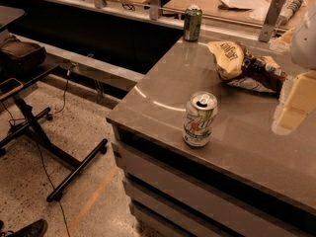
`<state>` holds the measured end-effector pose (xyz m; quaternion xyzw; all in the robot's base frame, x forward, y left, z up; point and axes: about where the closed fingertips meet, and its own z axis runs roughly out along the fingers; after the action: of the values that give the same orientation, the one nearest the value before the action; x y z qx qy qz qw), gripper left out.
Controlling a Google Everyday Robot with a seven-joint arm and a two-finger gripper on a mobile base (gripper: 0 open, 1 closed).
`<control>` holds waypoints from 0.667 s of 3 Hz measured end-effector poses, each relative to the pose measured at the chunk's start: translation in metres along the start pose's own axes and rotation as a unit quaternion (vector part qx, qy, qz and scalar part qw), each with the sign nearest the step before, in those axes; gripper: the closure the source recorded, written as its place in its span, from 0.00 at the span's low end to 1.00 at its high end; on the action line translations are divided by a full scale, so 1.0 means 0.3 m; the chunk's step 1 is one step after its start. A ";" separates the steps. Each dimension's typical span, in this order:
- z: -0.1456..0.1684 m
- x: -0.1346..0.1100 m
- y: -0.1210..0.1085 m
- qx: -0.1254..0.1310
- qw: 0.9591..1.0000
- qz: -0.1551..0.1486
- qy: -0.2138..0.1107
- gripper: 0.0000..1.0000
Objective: Pick 7up can
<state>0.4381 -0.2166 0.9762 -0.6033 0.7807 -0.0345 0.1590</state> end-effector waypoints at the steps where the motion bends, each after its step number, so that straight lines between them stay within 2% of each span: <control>1: 0.000 0.000 0.000 0.000 1.000 0.000 0.000 0.00; 2: 0.052 -0.068 0.023 -0.020 0.999 -0.020 -0.020 0.00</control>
Offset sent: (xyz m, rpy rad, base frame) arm 0.0059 0.0611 -0.0382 0.0924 0.0840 0.1547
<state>0.4407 -0.1931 0.9641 -0.6226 0.7656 -0.0101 0.1617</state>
